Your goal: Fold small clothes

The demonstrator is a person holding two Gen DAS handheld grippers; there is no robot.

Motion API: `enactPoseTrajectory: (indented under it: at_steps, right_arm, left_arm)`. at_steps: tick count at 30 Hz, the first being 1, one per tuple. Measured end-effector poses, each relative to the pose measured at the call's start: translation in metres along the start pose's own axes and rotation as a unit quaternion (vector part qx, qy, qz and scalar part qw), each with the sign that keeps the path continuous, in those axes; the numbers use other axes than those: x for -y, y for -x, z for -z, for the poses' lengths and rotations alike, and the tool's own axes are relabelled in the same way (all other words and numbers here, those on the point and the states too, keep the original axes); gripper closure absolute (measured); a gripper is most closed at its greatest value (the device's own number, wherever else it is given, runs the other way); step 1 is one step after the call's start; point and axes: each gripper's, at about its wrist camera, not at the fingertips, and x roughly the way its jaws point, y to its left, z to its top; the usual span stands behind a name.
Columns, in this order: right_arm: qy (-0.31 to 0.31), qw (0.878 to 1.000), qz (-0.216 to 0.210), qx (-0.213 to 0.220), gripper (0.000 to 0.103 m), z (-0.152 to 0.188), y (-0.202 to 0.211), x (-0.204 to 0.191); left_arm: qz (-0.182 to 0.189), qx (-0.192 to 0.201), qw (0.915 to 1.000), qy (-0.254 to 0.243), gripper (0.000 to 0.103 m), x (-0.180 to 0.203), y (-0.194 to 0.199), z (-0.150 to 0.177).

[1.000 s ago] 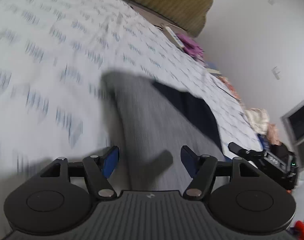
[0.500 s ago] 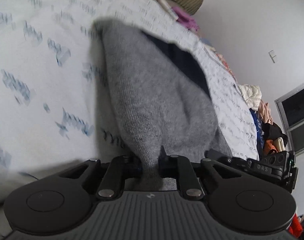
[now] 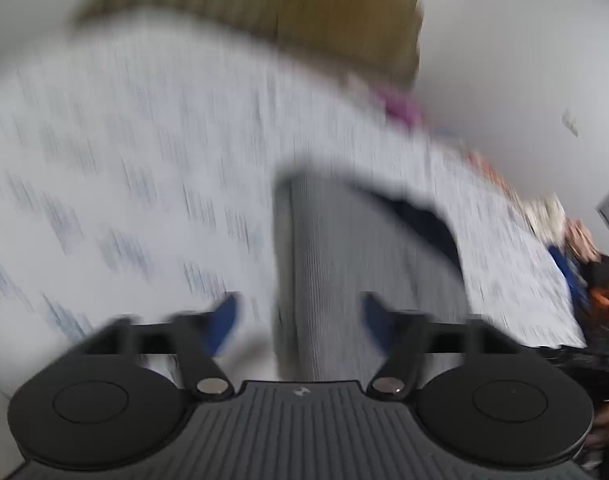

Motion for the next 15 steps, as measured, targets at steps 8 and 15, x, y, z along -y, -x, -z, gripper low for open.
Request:
enactPoseTrajectory:
  at_steps: [8,15]
  right_arm:
    - [0.114,0.987,0.037,0.104,0.068,-0.064,-0.047,-0.08]
    - [0.227,0.958,0.168,0.058,0.077,-0.062,-0.145,-0.061]
  left_arm:
    - [-0.06,0.092,0.976,-0.188,0.019,0.095,-0.069,0.014]
    - [-0.087,0.042,0.9737,-0.206,0.019,0.084,-0.117,0.047]
